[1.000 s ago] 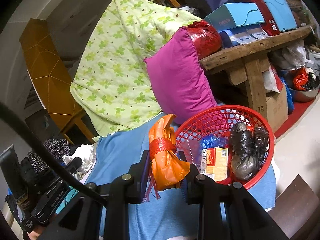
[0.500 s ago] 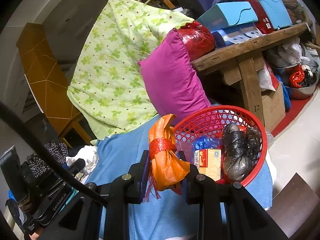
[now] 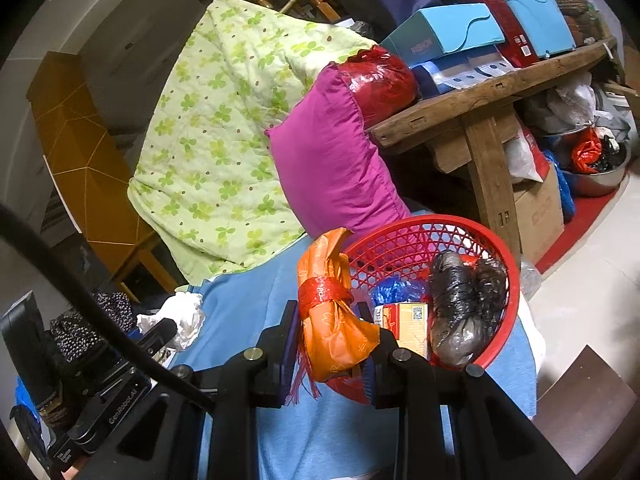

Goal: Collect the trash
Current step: 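Lower the right tool's orange clip and left tool's tissue over the basket rim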

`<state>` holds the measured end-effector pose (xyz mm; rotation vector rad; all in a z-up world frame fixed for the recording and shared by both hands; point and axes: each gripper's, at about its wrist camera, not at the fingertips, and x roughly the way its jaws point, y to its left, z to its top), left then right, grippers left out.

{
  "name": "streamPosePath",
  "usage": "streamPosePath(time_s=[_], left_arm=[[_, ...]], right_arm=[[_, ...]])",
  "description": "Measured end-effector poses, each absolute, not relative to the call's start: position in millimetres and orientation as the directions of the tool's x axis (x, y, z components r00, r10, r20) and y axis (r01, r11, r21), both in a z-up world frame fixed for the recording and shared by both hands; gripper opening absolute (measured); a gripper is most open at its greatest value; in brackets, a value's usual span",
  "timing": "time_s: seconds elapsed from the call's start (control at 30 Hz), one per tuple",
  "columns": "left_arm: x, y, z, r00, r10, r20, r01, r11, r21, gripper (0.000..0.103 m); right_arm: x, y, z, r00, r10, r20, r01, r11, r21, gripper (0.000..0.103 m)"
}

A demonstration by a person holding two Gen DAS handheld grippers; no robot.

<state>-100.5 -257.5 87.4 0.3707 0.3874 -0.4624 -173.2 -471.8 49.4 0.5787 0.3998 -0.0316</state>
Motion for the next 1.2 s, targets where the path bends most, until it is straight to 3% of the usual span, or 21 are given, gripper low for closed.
streamPosePath(time_s=[1.2], left_arm=[[-74, -299, 83, 0.776, -0.427, -0.465, 0.567, 0.794, 0.218, 0.023]], right_arm=[[-156, -506, 35, 0.935, -0.017, -0.355, 0.226, 0.798, 0.558, 0.029]])
